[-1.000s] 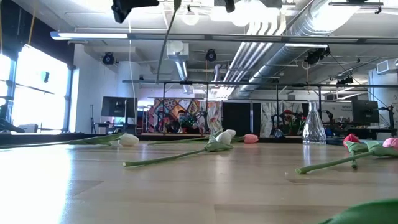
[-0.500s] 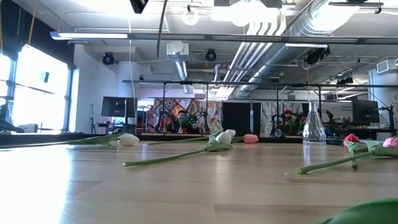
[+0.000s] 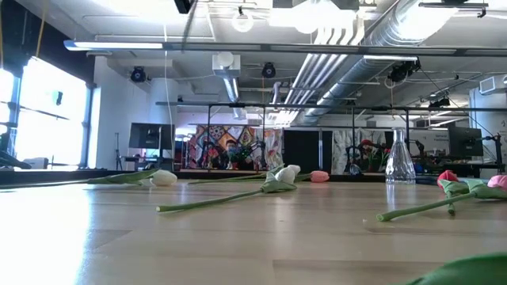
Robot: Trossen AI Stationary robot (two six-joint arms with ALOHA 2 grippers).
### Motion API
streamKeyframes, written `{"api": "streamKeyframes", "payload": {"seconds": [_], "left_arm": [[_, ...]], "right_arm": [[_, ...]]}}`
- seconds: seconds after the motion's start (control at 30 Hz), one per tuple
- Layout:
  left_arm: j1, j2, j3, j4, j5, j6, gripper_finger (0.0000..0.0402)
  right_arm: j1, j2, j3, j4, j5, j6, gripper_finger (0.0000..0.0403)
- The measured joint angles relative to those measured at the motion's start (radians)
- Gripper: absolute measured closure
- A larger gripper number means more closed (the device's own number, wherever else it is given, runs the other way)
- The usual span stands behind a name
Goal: Sort flowers into vase by color
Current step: Put the middle left red tulip in the bottom transparent vase
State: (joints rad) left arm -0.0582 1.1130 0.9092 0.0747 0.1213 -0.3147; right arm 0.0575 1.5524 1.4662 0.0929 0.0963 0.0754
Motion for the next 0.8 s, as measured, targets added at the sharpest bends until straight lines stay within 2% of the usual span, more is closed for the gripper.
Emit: {"api": "streamKeyframes", "payload": {"seconds": [0.07,0.1,0.27,0.4,0.47,0.53,0.67,0.8], "left_arm": [[0.000,-0.005,0.000,-0.005,0.015,0.021,0.0384],[0.000,-0.007,0.000,-0.008,0.018,0.027,0.0390],[-0.005,-0.038,0.000,-0.053,0.017,0.048,0.0395],[-0.038,-0.149,0.000,-0.184,0.003,0.084,0.0397],[-0.082,-0.228,0.000,-0.268,0.016,0.124,0.0397],[-0.147,-0.316,0.000,-0.338,0.028,0.170,0.0398],[-0.294,-0.480,0.001,-0.521,-0.035,0.187,0.0398],[-0.412,-0.578,0.000,-0.623,-0.075,0.139,0.0398]], "right_arm": [[0.005,0.000,0.000,0.000,0.000,0.011,0.0388],[0.009,0.000,0.000,-0.001,0.001,0.010,0.0380],[0.023,0.000,0.000,-0.007,0.064,-0.005,0.0310],[0.026,-0.015,-0.001,-0.035,0.207,0.099,0.0250],[0.023,-0.024,-0.002,-0.075,0.290,0.197,0.0229],[0.017,-0.037,-0.001,-0.118,0.322,0.255,0.0215],[0.023,-0.034,0.000,-0.193,0.333,0.319,0.0205],[0.024,-0.034,-0.001,-0.238,0.346,0.376,0.0205]]}}
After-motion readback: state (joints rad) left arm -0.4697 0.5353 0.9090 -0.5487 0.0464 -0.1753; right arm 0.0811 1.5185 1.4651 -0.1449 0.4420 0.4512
